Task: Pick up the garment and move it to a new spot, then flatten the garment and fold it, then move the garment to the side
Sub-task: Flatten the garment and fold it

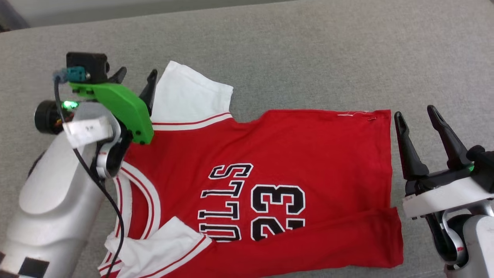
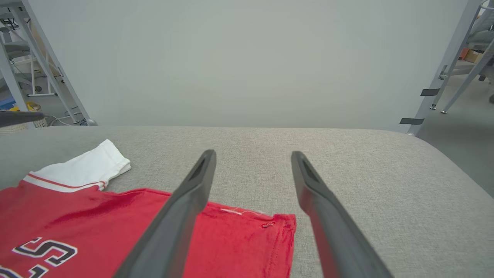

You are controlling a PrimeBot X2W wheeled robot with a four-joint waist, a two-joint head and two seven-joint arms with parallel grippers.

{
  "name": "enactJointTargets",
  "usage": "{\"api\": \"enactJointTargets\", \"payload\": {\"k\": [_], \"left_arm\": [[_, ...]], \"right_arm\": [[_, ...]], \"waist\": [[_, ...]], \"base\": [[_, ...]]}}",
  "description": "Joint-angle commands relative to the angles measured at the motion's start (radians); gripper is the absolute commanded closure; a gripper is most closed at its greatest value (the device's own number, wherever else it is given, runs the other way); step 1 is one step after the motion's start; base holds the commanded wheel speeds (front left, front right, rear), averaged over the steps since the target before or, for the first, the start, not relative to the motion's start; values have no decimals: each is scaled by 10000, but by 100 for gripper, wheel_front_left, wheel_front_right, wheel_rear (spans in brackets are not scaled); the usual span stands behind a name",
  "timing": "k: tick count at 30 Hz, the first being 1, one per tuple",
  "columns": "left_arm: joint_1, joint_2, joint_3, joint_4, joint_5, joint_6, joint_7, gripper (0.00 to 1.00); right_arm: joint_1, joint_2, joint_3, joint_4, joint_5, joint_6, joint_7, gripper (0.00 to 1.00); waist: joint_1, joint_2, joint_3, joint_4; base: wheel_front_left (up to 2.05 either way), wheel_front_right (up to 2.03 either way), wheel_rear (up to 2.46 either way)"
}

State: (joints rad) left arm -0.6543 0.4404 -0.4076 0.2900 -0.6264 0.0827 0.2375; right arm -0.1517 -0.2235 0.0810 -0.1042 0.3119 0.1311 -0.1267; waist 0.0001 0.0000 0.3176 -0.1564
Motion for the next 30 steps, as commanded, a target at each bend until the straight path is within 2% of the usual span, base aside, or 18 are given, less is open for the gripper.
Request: {"api": "enactJointTargets", "payload": {"k": [1, 6, 10, 14, 18, 23, 26, 27, 28, 29, 30], "left_arm": [[-483, 66, -15, 289, -194, -223, 345, 0], [-1735, 210, -170, 1458, -946, -1008, 2302, 0], [-2417, 525, -263, 2182, -1392, -1346, 3859, 0], [-2829, 817, -398, 2693, -1470, -1291, 4955, 0], [-3063, 1094, -721, 2998, -1136, -1211, 5502, 0], [-3007, 1316, -1503, 3532, -531, -955, 6688, 0], [-2930, 1292, -1787, 3761, -360, -634, 7360, 0], [-2878, 1236, -1822, 3830, -400, -525, 7590, 25], [-2839, 1180, -1828, 3854, -466, -479, 7739, 68], [-2794, 1114, -1795, 3845, -562, -424, 7827, 100], [-2758, 1089, -1794, 3815, -593, -393, 7860, 100]], "right_arm": [[-266, -44, 76, 81, 45, -4, -134, 0], [-692, -13, 305, 561, 309, -4, -390, 0], [-895, 47, 481, 912, 538, -4, -594, 0], [-981, 122, 610, 1249, 776, -4, -760, 0], [-1067, 158, 696, 1543, 986, -4, -885, 0], [-1195, 140, 832, 1800, 1281, -4, -998, 0], [-1239, 119, 907, 1880, 1478, -4, -1026, 0], [-1252, 102, 931, 1903, 1521, -4, -1035, 0], [-1256, 103, 951, 1923, 1581, -4, -1032, 0], [-1266, 96, 976, 1943, 1657, -4, -1025, 0], [-1271, 77, 984, 1958, 1688, -4, -1026, 0]], "waist": [[-1, 0, 839, -770], [-1, 0, 1234, -1281], [-1, 0, 1403, -1667], [-1, 0, 1540, -1942], [-1, 0, 1681, -2124], [-1, 0, 1805, -2260], [-1, 0, 1869, -2282], [-1, 0, 1881, -2284], [-1, 0, 1895, -2283], [-1, 0, 1905, -2277], [-1, 0, 1900, -2263]], "base": [[0, 0, 0], [0, 0, 0], [0, 0, 0], [0, 0, 0], [0, 0, 0], [0, 0, 0], [0, 0, 0], [0, 0, 0], [0, 0, 0], [0, 0, 0], [0, 0, 0]]}}
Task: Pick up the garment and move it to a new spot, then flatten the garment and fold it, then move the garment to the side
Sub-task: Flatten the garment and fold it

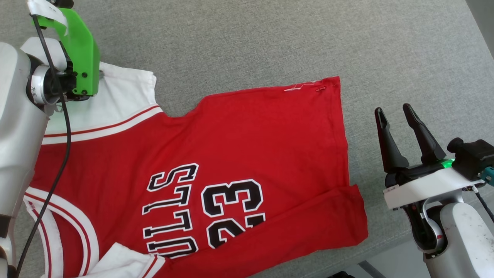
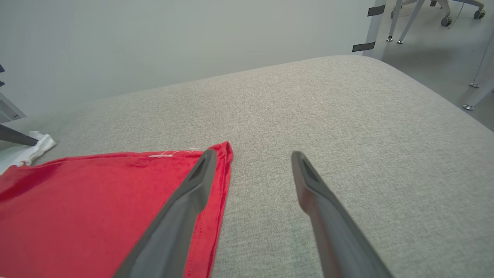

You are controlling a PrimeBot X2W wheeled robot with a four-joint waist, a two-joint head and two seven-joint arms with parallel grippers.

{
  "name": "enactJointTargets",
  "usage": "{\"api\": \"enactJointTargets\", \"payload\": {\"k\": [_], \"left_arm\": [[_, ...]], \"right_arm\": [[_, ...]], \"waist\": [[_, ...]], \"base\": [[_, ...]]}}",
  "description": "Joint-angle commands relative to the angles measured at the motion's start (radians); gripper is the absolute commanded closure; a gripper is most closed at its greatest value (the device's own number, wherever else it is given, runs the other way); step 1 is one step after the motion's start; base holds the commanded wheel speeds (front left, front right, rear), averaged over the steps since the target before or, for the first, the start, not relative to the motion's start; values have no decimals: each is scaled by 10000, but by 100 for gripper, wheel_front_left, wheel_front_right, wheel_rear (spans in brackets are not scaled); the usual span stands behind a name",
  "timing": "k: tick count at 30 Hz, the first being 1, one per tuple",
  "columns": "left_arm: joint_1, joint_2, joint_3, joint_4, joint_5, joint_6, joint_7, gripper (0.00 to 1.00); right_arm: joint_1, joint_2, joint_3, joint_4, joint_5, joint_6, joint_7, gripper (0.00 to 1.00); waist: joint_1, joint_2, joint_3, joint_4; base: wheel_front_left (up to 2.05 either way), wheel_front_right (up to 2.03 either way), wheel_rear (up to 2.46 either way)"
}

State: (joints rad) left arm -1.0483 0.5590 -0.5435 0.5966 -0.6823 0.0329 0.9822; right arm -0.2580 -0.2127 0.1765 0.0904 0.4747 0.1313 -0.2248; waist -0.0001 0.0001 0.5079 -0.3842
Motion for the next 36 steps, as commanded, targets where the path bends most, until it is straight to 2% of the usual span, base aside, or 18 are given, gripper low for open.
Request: {"api": "enactJointTargets", "payload": {"k": [1, 6, 9, 17, 25, 31, 34, 35, 36], "left_arm": [[1216, -122, -427, 688, -70, 125, 418, 100], [1243, -295, -216, 344, -248, 174, -122, 100], [1265, -474, -21, 238, -428, 183, -561, 100], [1103, -929, -96, -252, -332, -175, -1687, 100], [982, -1389, -268, -1036, -246, -419, -2419, 100], [1002, -1554, -378, -1423, -233, -490, -2634, 100], [1016, -1615, -369, -1530, -248, -507, -2823, 100], [1019, -1622, -369, -1540, -248, -512, -2867, 100], [1029, -1626, -363, -1543, -254, -515, -2917, 100]], "right_arm": [[-211, -44, 37, 37, 134, -6, -17, 0], [-325, -139, 5, 215, 726, -6, 352, 0], [-548, -327, 93, 567, 1208, -6, 955, 0], [-1844, -1149, 877, 2189, 2194, -6, 3284, 0], [-3417, -2140, 1812, 3338, 2951, -6, 5627, 0], [-4282, -2383, 2634, 4289, 3394, -6, 6987, 0], [-4374, -2377, 3183, 4964, 3738, -6, 8153, 0], [-4375, -2350, 3303, 5117, 3860, -6, 8477, 14], [-4365, -2325, 3444, 5270, 4003, -6, 8855, 74]], "waist": [[1, -1, -11, 48], [1, -1, -244, 320], [1, -1, -510, 567], [1, -1, -1097, 1465], [1, -1, -1172, 2365], [1, -1, -962, 2786], [1, -1, -845, 2928], [1, -1, -823, 2959], [1, -1, -802, 2995]], "base": [[0, 0, 0], [0, 0, 0], [0, 0, 0], [0, 0, 0], [0, 0, 0], [0, 0, 0], [0, 0, 0], [0, 0, 0], [0, 0, 0]]}}
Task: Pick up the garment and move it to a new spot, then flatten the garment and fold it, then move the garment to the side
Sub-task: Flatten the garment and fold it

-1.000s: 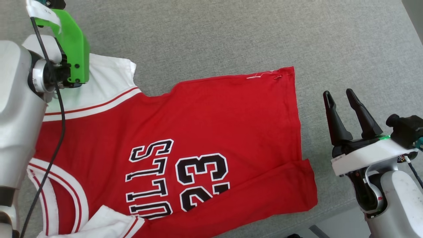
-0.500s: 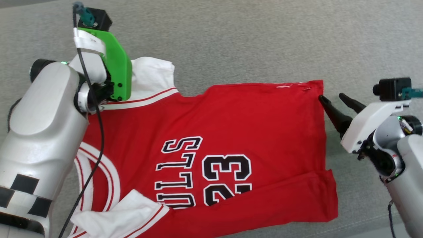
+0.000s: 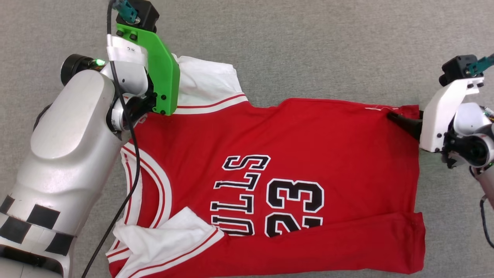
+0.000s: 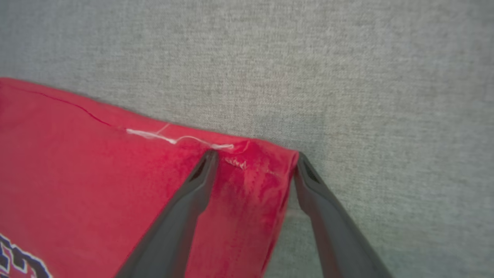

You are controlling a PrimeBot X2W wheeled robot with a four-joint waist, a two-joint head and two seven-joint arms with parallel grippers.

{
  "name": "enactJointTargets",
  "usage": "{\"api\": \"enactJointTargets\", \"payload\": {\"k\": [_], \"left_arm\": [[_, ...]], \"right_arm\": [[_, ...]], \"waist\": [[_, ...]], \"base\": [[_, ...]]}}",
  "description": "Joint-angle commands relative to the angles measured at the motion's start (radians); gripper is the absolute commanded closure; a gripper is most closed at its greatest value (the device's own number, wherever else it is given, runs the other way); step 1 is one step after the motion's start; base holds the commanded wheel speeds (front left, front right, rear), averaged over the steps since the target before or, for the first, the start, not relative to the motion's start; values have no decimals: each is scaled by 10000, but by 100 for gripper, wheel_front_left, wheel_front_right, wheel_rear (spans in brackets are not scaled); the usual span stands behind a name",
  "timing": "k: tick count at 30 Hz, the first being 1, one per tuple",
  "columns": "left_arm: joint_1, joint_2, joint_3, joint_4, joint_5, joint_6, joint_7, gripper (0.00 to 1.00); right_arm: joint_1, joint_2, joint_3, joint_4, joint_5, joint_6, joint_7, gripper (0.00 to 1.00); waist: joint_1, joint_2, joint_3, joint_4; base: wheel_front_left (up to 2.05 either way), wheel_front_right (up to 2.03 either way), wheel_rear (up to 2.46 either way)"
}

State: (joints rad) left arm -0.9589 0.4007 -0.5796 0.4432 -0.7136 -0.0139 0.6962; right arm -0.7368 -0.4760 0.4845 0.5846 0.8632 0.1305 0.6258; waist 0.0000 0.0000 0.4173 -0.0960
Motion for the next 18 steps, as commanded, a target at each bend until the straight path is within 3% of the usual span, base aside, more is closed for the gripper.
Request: {"api": "enactJointTargets", "payload": {"k": [1, 7, 18], "left_arm": [[145, -39, 5, -5, 51, -50, -94, 100], [182, -10, 50, 60, 12, -92, -347, 100], [843, 374, 521, 5, -280, -139, -1348, 100]], "right_arm": [[429, 315, 468, 428, 197, 2, 602, 100], [235, 192, 678, 543, 468, 2, 1007, 100], [-270, -524, -127, -252, 360, 2, -456, 100]], "waist": [[0, 0, 109, 133], [0, 0, 34, 248], [0, 0, -983, 431]], "base": [[0, 0, 0], [0, 0, 0], [0, 0, 0]]}}
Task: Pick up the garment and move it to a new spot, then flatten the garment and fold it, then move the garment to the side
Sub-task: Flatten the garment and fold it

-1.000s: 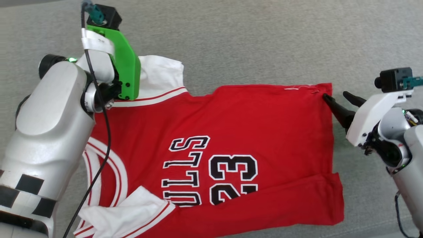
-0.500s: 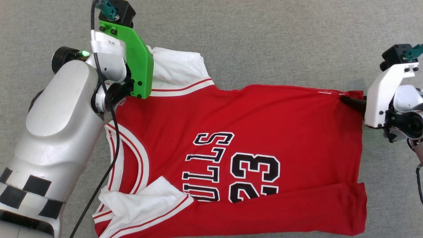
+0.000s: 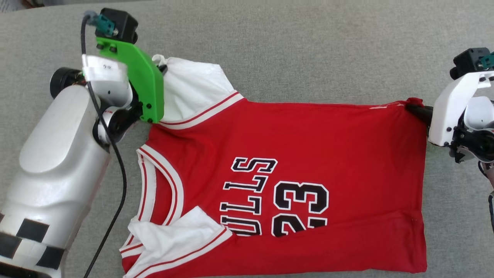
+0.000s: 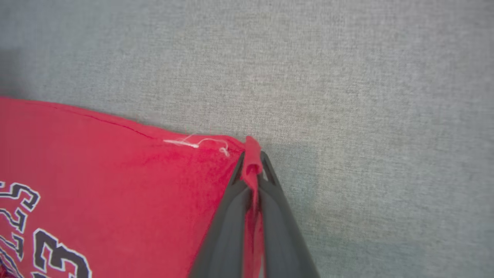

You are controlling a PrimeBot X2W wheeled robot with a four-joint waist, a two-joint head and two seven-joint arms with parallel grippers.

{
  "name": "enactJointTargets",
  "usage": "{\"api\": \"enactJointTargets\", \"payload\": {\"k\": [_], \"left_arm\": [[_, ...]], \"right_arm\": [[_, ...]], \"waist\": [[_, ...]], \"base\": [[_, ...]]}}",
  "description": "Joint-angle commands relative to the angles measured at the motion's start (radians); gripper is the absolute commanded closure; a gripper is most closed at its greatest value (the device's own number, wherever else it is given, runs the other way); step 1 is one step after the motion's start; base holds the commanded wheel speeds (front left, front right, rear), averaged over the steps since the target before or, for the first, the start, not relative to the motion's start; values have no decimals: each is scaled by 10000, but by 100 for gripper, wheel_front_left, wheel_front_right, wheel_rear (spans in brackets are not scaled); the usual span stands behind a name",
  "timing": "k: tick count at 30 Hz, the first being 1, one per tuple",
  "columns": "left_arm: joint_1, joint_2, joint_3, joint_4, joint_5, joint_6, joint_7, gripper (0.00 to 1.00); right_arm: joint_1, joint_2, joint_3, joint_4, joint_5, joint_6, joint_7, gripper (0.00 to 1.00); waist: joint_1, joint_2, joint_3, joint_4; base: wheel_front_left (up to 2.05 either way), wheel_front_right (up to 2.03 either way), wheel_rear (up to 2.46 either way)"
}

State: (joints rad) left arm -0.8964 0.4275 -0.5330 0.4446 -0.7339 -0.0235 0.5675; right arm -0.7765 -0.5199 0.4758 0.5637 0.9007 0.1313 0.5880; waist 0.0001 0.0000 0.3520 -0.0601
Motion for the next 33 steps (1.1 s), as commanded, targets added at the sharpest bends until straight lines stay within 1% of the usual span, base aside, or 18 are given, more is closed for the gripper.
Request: {"api": "enactJointTargets", "payload": {"k": [1, 5, 9, 12, 16, 21, 26, 29, 32, 33], "left_arm": [[387, 160, 105, -79, -131, -26, -133, 100], [1501, 486, 457, -652, -419, 202, -633, 100], [3069, 839, 867, -1543, -754, 627, -1147, 100], [4447, 1020, 1087, -2321, -998, 1036, -1438, 100], [6150, 1167, 1214, -3241, -1209, 1568, -1698, 100], [8111, 1309, 1477, -4187, -1453, 2388, -1996, 100], [9541, 1241, 1594, -4708, -1763, 2961, -2088, 100], [10110, 1114, 1590, -4687, -1953, 3120, -2122, 100], [10317, 971, 1463, -4477, -2005, 3056, -2183, 100], [10295, 879, 1362, -4326, -1990, 2985, -2208, 100]], "right_arm": [[249, -139, -83, -142, -41, -6, -150, 100], [1113, -283, -251, -669, -218, -6, -450, 100], [2163, -301, -463, -1158, -417, -6, -719, 100], [2988, -238, -710, -1500, -713, -6, -1009, 100], [4055, -18, -1200, -1889, -1043, -6, -1394, 100], [5407, 403, -1837, -2168, -1169, -6, -1266, 100], [6469, 877, -2520, -2506, -1428, -6, -1209, 100], [6959, 1166, -2913, -2641, -1688, -6, -1087, 100], [7333, 1440, -3176, -2727, -1919, -6, -1017, 100], [7503, 1597, -3289, -2744, -1992, -6, -1007, 84]], "waist": [[-1, 0, -436, 89], [-1, 0, -914, 112], [-1, 0, -1299, 96], [-1, 0, -1584, 90], [-1, 0, -1867, 123], [-1, 0, -2121, 111], [-1, 0, -2242, 126], [-1, 0, -2297, 112], [-1, 0, -2332, 129], [-1, 0, -2339, 154]], "base": [[0, 0, 0], [0, 0, 0], [0, 0, 0], [0, 0, 0], [0, 0, 0], [0, 0, 0], [0, 0, 0], [0, 0, 0], [0, 0, 0], [0, 0, 0]]}}
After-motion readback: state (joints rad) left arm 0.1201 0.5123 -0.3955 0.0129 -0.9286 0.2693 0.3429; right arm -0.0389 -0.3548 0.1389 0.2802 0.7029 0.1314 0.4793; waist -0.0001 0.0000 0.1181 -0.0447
